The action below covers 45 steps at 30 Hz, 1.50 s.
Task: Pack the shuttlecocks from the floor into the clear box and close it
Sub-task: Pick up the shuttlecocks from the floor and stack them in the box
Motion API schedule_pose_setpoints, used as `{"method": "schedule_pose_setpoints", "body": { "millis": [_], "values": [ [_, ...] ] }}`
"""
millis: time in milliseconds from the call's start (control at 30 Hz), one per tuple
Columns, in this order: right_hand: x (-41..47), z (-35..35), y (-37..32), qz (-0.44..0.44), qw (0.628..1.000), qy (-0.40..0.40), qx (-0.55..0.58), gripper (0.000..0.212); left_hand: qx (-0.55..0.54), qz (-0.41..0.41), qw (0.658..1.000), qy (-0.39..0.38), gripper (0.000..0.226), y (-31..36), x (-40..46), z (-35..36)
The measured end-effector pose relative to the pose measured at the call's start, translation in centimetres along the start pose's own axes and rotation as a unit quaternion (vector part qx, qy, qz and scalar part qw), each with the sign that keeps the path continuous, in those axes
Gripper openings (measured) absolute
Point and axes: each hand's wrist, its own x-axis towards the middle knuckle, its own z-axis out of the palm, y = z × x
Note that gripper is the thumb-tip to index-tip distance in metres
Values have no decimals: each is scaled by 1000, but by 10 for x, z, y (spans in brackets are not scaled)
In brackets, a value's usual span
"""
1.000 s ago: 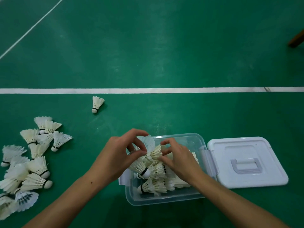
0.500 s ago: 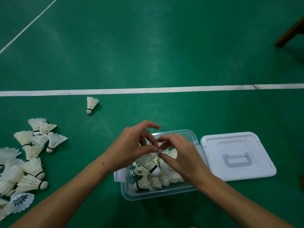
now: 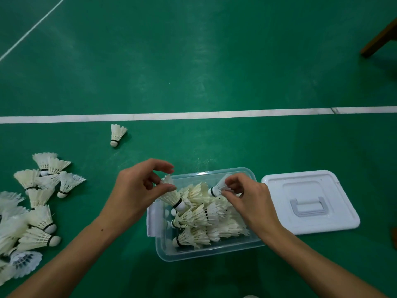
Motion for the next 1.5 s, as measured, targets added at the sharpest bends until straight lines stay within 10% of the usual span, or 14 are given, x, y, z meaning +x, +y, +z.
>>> {"method": "schedule_pose_setpoints", "body": {
  "millis": [600, 1067, 1500],
  "values": [
    [21, 27, -10, 103, 980, -150, 77, 38, 1, 40, 998, -53, 53, 9, 0, 23],
    [9, -25, -39, -140, 983, -114, -36, 40, 46, 121, 981, -147, 42, 23, 32, 41],
    [-2, -51, 7, -6, 997, 17, -76, 29, 36, 26, 992, -115, 53, -4, 13, 52]
  ]
}}
